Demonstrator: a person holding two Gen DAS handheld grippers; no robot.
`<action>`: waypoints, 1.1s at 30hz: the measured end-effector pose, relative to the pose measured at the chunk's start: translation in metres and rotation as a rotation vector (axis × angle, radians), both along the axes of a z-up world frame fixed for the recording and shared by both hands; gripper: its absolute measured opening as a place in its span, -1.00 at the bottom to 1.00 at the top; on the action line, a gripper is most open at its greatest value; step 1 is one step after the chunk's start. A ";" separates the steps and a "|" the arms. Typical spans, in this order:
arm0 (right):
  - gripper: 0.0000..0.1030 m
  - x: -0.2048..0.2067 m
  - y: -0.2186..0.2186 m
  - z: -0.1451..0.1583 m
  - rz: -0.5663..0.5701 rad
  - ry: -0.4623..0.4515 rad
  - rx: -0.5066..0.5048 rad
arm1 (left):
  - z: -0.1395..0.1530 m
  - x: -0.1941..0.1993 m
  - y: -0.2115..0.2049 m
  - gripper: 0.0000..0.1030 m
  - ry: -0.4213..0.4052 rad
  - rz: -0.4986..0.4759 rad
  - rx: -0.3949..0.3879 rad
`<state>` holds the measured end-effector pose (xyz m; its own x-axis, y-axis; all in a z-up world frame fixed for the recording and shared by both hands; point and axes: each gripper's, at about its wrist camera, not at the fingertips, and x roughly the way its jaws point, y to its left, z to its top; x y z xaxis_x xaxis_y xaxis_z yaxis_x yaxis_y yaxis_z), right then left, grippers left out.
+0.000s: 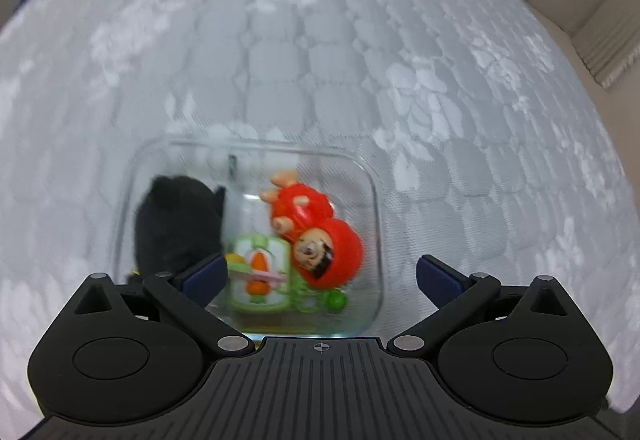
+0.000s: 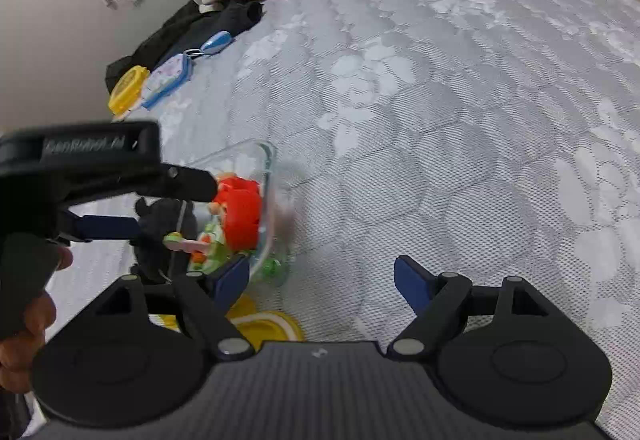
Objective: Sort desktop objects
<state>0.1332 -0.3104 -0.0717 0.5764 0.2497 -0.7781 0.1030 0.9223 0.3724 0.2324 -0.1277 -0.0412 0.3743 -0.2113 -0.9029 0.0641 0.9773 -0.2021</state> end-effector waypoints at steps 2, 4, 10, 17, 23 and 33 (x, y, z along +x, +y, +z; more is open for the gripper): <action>0.58 0.001 0.000 -0.002 0.001 0.008 -0.006 | -0.004 0.003 0.003 0.99 0.027 0.018 -0.033; 0.58 0.003 0.000 -0.005 0.003 0.016 -0.010 | -0.011 0.005 0.008 0.99 0.075 0.037 -0.077; 0.59 0.006 0.004 -0.010 0.022 0.037 -0.016 | -0.025 -0.004 0.017 0.99 0.150 0.030 -0.173; 0.34 0.009 -0.006 -0.016 -0.019 0.026 0.095 | 0.020 0.001 0.075 0.99 -0.052 0.137 -0.224; -0.35 0.019 -0.012 -0.029 -0.042 0.057 0.297 | 0.016 -0.001 0.131 0.99 -0.056 0.257 -0.101; -0.35 0.034 -0.009 -0.059 -0.076 0.130 0.353 | -0.021 -0.009 0.137 0.99 0.039 0.266 -0.214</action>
